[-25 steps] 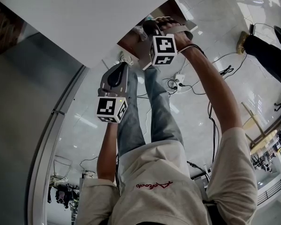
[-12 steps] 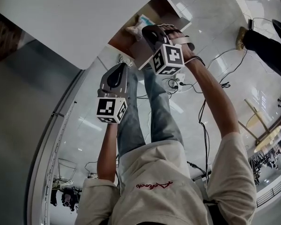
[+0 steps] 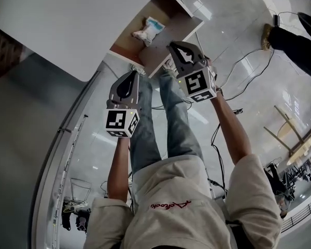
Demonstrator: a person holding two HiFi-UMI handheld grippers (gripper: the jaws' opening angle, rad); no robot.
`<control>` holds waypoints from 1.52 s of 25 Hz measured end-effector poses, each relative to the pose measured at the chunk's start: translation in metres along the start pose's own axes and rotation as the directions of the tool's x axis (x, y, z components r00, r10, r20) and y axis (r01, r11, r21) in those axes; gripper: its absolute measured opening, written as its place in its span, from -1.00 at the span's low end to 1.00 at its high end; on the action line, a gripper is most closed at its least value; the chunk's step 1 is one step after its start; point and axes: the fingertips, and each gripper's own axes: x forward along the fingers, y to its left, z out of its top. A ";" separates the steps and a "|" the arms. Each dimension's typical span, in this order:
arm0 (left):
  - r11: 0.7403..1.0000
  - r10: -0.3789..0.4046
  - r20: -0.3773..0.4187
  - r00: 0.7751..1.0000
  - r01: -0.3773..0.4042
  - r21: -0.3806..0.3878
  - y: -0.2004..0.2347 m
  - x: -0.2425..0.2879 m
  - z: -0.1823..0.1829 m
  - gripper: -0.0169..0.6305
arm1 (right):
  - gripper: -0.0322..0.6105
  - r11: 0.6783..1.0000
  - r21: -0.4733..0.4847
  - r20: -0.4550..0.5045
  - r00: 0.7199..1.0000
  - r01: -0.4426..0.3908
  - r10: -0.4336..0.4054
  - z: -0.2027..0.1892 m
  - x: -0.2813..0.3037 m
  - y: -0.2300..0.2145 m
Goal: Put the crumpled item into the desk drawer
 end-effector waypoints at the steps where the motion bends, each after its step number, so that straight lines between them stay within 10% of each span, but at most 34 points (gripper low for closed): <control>1: 1.000 -0.001 -0.003 1.000 0.001 0.002 0.000 0.001 0.000 -0.92 | -0.86 0.998 0.064 0.014 1.000 0.013 -0.014 -0.004 -0.007 0.000; 12: 1.000 -0.016 -0.038 0.999 0.017 0.017 -0.013 0.009 -0.002 -0.92 | -0.86 0.888 0.439 0.011 0.987 0.137 -0.158 -0.045 -0.062 0.010; 21: 0.997 -0.033 -0.019 0.999 0.034 0.063 -0.028 0.009 0.023 -0.92 | -0.86 0.880 0.444 0.053 0.975 0.169 -0.214 -0.032 -0.088 -0.008; 38: 0.982 -0.047 0.157 0.986 0.017 0.187 -0.077 -0.043 0.172 -0.92 | -0.86 0.869 0.430 0.252 0.892 0.245 -0.376 0.107 -0.183 -0.076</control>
